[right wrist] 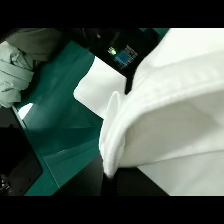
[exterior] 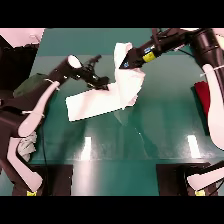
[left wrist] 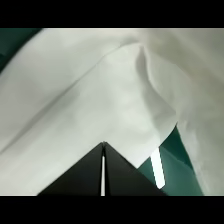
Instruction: Fold the shirts.
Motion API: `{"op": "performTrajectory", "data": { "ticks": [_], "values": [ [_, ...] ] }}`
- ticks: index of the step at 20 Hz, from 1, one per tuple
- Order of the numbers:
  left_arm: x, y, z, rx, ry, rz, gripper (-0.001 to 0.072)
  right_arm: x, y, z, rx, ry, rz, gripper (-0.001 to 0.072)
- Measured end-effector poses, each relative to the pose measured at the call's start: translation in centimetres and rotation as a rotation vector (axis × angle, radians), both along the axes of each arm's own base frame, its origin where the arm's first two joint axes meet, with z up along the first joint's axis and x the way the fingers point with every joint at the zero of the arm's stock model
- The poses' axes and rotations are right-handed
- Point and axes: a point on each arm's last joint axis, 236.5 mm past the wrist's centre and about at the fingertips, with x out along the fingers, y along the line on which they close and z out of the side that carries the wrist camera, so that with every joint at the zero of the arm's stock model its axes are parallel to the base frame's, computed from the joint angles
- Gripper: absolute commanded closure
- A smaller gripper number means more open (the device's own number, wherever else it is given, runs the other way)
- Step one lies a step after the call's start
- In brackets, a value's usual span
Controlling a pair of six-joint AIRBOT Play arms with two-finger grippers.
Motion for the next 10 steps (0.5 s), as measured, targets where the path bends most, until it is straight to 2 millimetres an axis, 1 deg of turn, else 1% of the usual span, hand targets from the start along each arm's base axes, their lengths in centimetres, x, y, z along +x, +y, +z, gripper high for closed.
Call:
{"op": "performTrajectory", "data": {
  "ticks": [2, 5, 7, 9, 10],
  "values": [
    [0.9, 3.6, 3.1, 0.028, -0.061, 0.027, 0.0685, 0.3, 1.1, -1.4, -0.034, -0.014, 0.003, 0.0695],
    [0.9, 9.1, 7.9, 0.079, -0.142, 0.059, 0.0684, 0.6, 3.6, -3.5, -0.058, -0.034, 0.014, 0.0695],
    [0.4, 12.3, 10.8, 0.109, -0.186, 0.087, 0.0684, 0.7, 6.1, -5.0, -0.057, -0.057, 0.032, 0.0693],
    [-0.3, 14.8, 13.4, 0.124, -0.228, 0.120, 0.0684, 0.5, 9.4, -6.8, -0.050, -0.096, 0.066, 0.0690],
    [-0.6, 16.0, 14.5, 0.134, -0.246, 0.137, 0.0684, 0.2, 11.2, -7.5, -0.039, -0.117, 0.082, 0.0653]
  ]
}}
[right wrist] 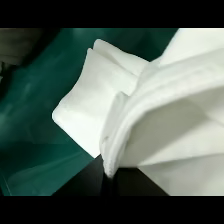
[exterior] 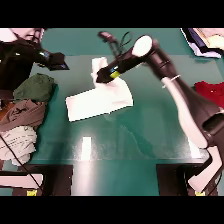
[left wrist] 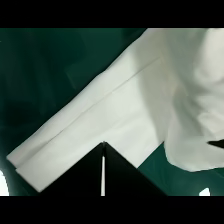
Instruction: Fold the shirts.
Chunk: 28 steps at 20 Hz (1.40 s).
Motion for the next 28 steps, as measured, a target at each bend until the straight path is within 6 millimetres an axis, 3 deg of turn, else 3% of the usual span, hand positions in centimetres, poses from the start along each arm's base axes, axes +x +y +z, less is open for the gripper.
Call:
{"op": "performTrajectory", "data": {
  "ticks": [2, 3, 6, 8, 10, 12, 15, 18, 21, 24, 28],
  "values": [
    [-0.5, 1.5, 1.6, 0.007, -0.028, 0.024, 0.0684, -1.0, 4.0, -1.3, 0.030, -0.044, 0.036, 0.0223],
    [-0.7, 1.9, 2.0, 0.012, -0.036, 0.030, 0.0684, -1.9, 6.1, -1.6, 0.056, -0.071, 0.062, 0.0141],
    [-1.0, 2.8, 2.8, 0.019, -0.051, 0.045, 0.0684, -4.6, 10.5, -1.3, 0.118, -0.150, 0.145, 0.0138],
    [-1.3, 3.0, 3.0, 0.023, -0.051, 0.046, 0.0684, -5.1, 10.6, -0.4, 0.115, -0.200, 0.172, 0.0141],
    [-1.5, 3.1, 3.0, 0.025, -0.043, 0.043, 0.0684, -4.8, 8.6, -0.1, 0.073, -0.214, 0.182, 0.0141],
    [-1.7, 3.2, 3.0, 0.028, -0.037, 0.041, 0.0684, -3.3, 4.7, -0.9, 0.005, -0.197, 0.154, 0.0141],
    [-1.9, 3.2, 3.0, 0.028, -0.033, 0.038, 0.0684, -0.7, -3.0, -3.5, -0.091, -0.088, 0.059, 0.0136],
    [-1.9, 3.2, 2.9, 0.028, -0.031, 0.038, 0.0684, 1.7, -11.8, -7.2, -0.162, 0.071, -0.093, 0.0061],
    [-1.9, 3.2, 3.0, 0.027, -0.032, 0.038, 0.0684, 3.0, -17.7, -9.7, -0.142, 0.214, -0.229, 0.0061],
    [-1.7, 3.2, 3.0, 0.025, -0.038, 0.042, 0.0684, 3.9, -19.8, -11.5, -0.085, 0.327, -0.295, 0.0061],
    [-1.7, 3.2, 3.1, 0.025, -0.040, 0.043, 0.0684, 4.8, -18.2, -13.3, -0.023, 0.422, -0.275, 0.0061]
  ]
}}
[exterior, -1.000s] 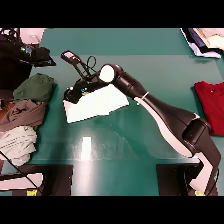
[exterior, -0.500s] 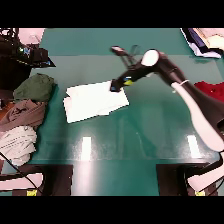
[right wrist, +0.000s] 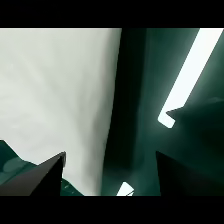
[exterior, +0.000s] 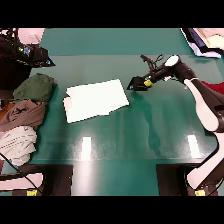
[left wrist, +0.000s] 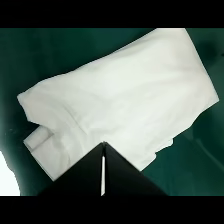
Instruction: Fold the shirts.
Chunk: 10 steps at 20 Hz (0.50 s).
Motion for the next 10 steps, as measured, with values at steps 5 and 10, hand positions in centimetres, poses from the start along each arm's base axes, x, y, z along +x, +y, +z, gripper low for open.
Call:
{"op": "performTrajectory", "data": {
  "ticks": [5, 10],
  "values": [
    [-0.1, 0.0, 0.0, 0.000, 0.004, -0.002, 0.0684, -0.2, 5.1, -1.9, 0.083, 0.079, 0.058, 0.0064],
    [-0.2, 0.0, -0.1, 0.001, 0.010, -0.005, 0.0684, -1.7, 9.9, -3.5, 0.133, 0.129, 0.110, 0.0614]
  ]
}}
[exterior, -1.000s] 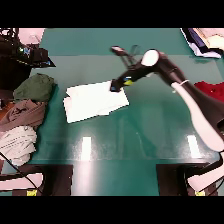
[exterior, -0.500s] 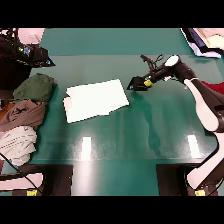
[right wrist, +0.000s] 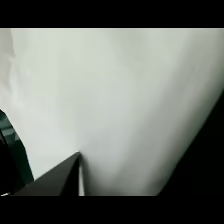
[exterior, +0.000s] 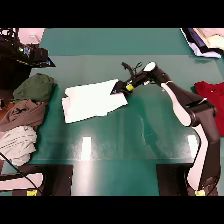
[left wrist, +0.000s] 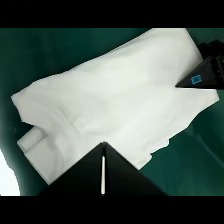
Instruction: Fold the shirts.
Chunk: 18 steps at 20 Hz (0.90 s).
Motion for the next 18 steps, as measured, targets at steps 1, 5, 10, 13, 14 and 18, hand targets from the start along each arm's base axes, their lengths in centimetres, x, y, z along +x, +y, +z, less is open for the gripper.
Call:
{"op": "performTrajectory", "data": {
  "ticks": [1, 5, 10, 13, 14, 18],
  "values": [
    [0.0, 0.0, 0.0, 0.000, 0.000, 0.000, 0.0684, -0.2, 0.5, -0.4, -0.002, 0.002, 0.006, 0.0692],
    [-0.3, 0.0, -0.1, 0.002, 0.013, -0.006, 0.0684, -0.5, 1.4, 0.5, 0.017, -0.027, 0.033, 0.0694],
    [-0.5, -0.1, -0.3, 0.003, 0.023, -0.012, 0.0684, 0.4, -3.3, 6.4, -0.013, -0.136, 0.053, 0.0694],
    [-0.6, -0.1, -0.3, 0.003, 0.023, -0.012, 0.0684, 2.4, -10.0, 9.8, -0.116, -0.226, -0.026, 0.0694],
    [-0.6, -0.1, -0.3, 0.003, 0.023, -0.012, 0.0684, 3.2, -12.9, 10.8, -0.149, -0.249, -0.078, 0.0694],
    [-0.6, -0.1, -0.3, -0.001, 0.027, -0.007, 0.0684, 5.3, -25.7, 13.6, -0.244, -0.299, -0.365, 0.0695]
  ]
}}
